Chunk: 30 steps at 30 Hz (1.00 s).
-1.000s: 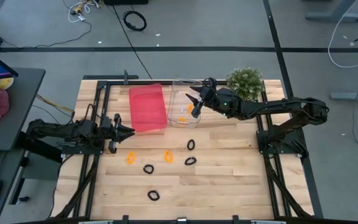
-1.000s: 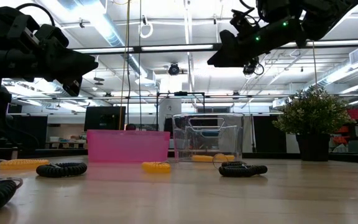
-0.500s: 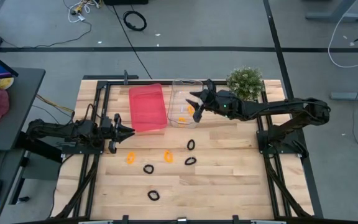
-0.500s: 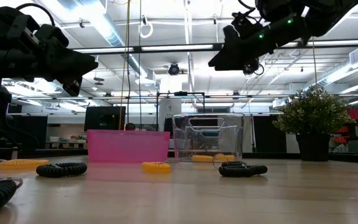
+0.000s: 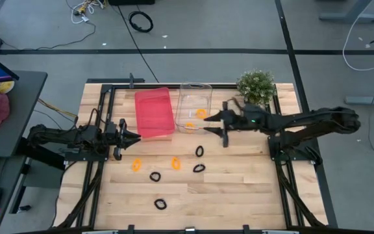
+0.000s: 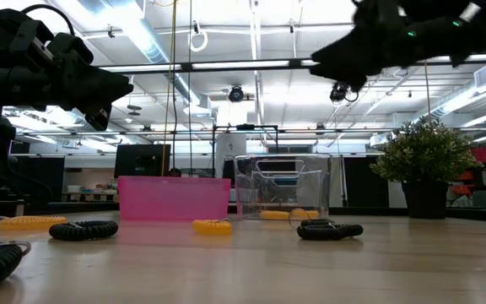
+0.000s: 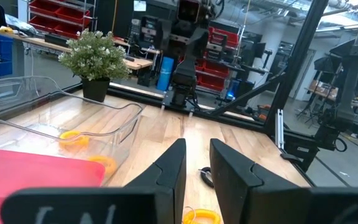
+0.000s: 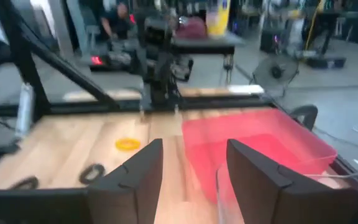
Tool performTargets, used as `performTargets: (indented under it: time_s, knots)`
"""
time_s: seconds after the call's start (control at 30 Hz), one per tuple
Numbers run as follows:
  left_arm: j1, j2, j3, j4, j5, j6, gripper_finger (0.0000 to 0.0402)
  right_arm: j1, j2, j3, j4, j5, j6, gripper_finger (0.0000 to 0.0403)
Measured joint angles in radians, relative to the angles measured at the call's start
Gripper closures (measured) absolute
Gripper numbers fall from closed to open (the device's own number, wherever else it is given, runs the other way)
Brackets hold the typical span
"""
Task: Sort spring keychains
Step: Put the yellow spring keychain into the transparent bin
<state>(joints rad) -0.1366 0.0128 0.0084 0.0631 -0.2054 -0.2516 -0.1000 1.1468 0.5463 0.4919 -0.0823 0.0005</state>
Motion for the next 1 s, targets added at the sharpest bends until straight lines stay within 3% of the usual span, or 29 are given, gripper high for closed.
performTargets:
  time_s: [0.13, 0.27, 0.73, 1.0]
  knots:
    - [0.0, 0.0, 0.0, 0.0, 0.0, 0.0, 0.0326, 0.036, -0.098, -0.172, 0.244, -0.076, 0.0, 0.0223]
    - [0.0, 0.0, 0.0, 0.0, 0.0, 0.0, 0.0326, 0.066, -0.193, -0.284, 0.353, -0.066, 0.0, 0.0223]
    - [0.0, 0.0, 0.0, 0.0, 0.0, 0.0, 0.0326, 0.123, -0.599, -0.532, 0.343, -0.05, 0.01, 0.0223]
    - [0.0, 0.0, 0.0, 0.011, 0.0, -0.049, 0.0326, 0.129, -0.784, -0.529, 0.169, -0.068, -0.006, 0.0223]
